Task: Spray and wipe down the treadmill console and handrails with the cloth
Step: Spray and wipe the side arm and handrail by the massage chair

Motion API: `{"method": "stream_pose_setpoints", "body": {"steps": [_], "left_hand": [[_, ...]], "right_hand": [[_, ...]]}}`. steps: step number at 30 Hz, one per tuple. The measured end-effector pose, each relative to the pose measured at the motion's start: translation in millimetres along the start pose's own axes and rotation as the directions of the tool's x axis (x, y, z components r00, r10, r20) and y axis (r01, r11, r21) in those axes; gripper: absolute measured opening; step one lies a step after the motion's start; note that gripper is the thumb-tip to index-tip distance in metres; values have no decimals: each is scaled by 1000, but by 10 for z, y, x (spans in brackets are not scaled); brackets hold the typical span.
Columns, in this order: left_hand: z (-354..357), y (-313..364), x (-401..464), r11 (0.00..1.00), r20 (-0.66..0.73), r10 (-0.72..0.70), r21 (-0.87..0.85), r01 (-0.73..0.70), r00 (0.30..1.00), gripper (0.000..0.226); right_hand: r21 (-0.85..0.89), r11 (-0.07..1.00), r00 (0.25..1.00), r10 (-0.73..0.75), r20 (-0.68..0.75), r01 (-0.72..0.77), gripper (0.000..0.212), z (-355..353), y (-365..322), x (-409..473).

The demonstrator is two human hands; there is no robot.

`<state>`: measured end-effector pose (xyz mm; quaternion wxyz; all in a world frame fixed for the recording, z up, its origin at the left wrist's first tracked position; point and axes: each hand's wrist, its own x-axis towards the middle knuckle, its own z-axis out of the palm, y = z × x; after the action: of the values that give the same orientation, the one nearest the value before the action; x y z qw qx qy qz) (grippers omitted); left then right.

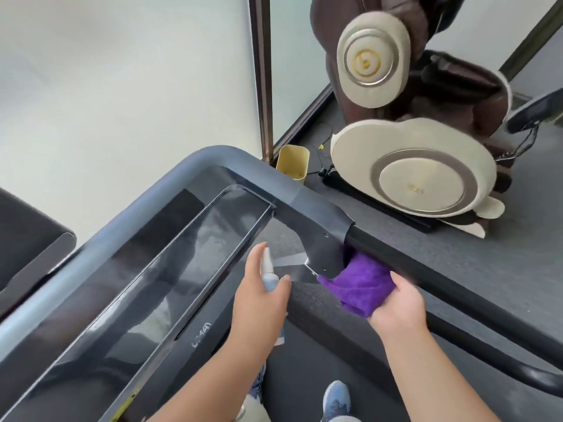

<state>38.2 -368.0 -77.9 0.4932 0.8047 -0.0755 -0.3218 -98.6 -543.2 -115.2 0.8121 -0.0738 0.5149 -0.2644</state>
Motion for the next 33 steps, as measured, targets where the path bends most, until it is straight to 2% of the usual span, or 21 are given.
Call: {"method": "stream_pose_setpoints", "body": {"steps": [4,6,8,11,16,20,24,28,33], "left_hand": [[126,153,-290,998,-89,14,-57,-19,996,59],[186,197,-472,997,-125,6,-73,-15,992,59],[235,224,-615,996,-179,0,-88,-16,984,58],[237,288,-757,992,-286,14,-114,-48,958,56],[1,400,-909,991,-410,101,-39,-128,906,56],[-326,484,-852,986,-469,165,57,-157,867,66],[-666,574,-708,987,-446,163,82,-141,880,75],[-952,556,-514,985,-336,151,132,-113,930,69],[-1241,500,-235,975,-267,180,180,-134,947,65]], "right_hand": [[-139,984,993,117,3,-115,44,-247,-77,-215],[-228,957,977,200,67,-180,47,-296,-123,-376],[-250,946,961,243,129,-206,51,-344,-173,-508],[-188,939,920,325,219,-287,49,-334,-235,-736],[-230,936,882,334,333,-268,41,-142,-304,-935],[-305,917,875,354,330,-256,43,58,-292,-1040],[-331,914,887,339,314,-233,46,249,-250,-1039],[-326,927,925,278,257,-188,48,452,-104,-1042],[-316,945,964,161,211,-89,47,711,199,-1034]]}}
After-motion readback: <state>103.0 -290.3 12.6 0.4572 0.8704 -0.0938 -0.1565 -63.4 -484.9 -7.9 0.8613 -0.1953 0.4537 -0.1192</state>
